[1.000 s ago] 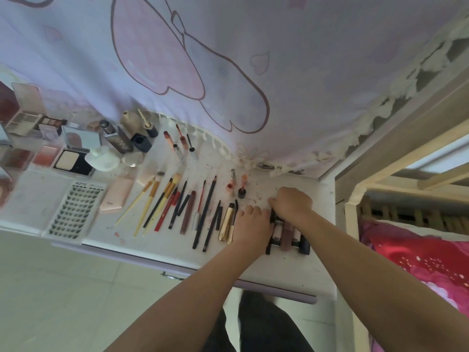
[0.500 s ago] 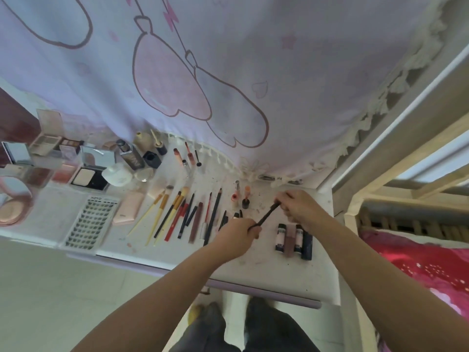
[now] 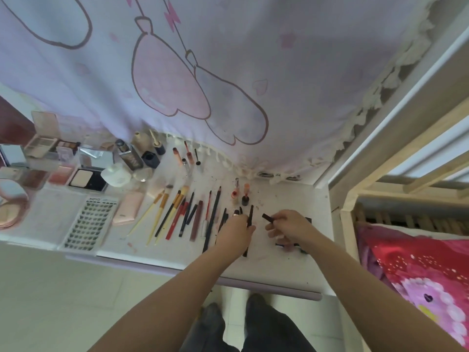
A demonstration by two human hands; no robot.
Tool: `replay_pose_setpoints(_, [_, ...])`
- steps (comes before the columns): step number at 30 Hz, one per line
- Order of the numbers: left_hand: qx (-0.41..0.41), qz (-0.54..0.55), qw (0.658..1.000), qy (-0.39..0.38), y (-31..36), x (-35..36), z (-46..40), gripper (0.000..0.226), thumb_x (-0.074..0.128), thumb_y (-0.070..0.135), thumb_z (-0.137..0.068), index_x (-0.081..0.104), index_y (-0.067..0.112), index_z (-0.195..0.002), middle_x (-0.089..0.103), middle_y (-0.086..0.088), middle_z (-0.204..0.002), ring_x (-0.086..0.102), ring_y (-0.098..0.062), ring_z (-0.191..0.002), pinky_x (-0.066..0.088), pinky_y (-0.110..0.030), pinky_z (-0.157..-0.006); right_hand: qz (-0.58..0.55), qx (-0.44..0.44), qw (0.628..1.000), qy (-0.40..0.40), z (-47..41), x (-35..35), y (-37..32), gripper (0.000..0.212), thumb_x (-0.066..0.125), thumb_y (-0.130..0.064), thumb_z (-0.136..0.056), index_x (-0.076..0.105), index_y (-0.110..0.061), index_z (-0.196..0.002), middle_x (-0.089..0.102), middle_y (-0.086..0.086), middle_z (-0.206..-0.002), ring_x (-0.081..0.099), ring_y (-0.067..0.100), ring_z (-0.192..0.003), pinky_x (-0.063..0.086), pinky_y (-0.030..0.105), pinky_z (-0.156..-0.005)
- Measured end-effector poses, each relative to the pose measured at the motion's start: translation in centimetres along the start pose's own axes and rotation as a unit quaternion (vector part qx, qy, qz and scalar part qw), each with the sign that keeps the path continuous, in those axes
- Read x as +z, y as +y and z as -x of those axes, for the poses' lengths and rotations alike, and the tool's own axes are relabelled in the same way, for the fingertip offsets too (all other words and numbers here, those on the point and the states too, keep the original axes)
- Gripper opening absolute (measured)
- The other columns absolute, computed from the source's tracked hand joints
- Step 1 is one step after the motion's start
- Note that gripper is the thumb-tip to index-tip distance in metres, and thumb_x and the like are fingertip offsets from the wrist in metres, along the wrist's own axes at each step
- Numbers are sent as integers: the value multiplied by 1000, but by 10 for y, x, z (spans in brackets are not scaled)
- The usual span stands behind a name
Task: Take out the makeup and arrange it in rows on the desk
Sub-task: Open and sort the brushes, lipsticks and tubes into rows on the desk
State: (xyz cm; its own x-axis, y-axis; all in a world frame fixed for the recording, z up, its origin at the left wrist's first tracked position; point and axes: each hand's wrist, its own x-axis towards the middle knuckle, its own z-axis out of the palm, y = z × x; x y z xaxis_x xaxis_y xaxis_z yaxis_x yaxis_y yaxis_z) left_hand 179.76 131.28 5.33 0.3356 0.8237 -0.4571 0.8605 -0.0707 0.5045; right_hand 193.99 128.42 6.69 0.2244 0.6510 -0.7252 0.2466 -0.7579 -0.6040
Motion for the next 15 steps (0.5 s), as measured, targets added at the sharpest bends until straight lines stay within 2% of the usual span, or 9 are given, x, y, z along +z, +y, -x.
replay_pose_setpoints(3, [-9,-61,998,12,5,11,-5,37,47,27,-98,38,10,-130,60,-12,-112,61,-25,-93,46,-31,-67,68,-19,997,36,-1,14,2,18,41,-16,-97,44,-7,-112,69,9,-97,62,17,-63,48,26,-52])
replay_pose_setpoints(6, [0,-154,988,27,7,15,-9,34,44,21,-97,35,10,-128,57,-14,-115,59,-26,-93,40,-29,-64,190,-49,979,56,-6,27,3,16,42,-23,-95,45,-7,-97,72,9,-80,66,21,-63,53,32,-68])
replay_pose_setpoints(7, [5,-177,984,33,8,15,-9,31,43,19,-97,36,10,-126,56,-14,-116,58,-27,-95,39,-30,-65,237,-47,968,60,-8,31,3,17,41,-25,-95,45,-10,-89,70,5,-72,65,18,-59,49,30,-65])
replay_pose_setpoints(9, [17,-212,977,31,9,15,-9,30,41,14,-97,38,9,-125,55,-14,-117,56,-29,-102,40,-32,-71,288,-29,956,55,-12,36,4,22,42,-22,-96,43,-14,-76,66,5,-69,54,10,-48,35,22,-49])
replay_pose_setpoints(10, [22,-228,973,27,9,16,-9,31,41,12,-96,37,9,-126,55,-14,-118,54,-30,-106,41,-32,-74,307,-20,950,46,-13,38,3,22,43,-18,-96,46,-13,-75,67,6,-73,50,9,-48,31,21,-46])
replay_pose_setpoints(12, [30,-254,966,25,8,17,-9,35,43,8,-94,36,9,-129,56,-13,-120,52,-29,-112,42,-33,-76,347,-3,938,29,-16,41,1,16,44,-11,-95,58,-9,-86,69,7,-80,48,10,-50,30,22,-44])
replay_pose_setpoints(13, [32,-262,964,26,7,17,-10,37,44,7,-94,35,9,-130,56,-12,-120,51,-28,-113,42,-32,-76,348,-2,937,30,-18,42,1,17,44,-12,-95,61,-8,-91,70,8,-82,52,12,-53,32,24,-44])
replay_pose_setpoints(15, [33,-268,963,23,4,17,-12,39,46,8,-93,35,9,-131,57,-11,-119,50,-27,-114,43,-33,-75,350,-8,936,31,-20,41,-1,22,42,-18,-96,61,-10,-87,68,7,-75,61,17,-59,34,23,-48])
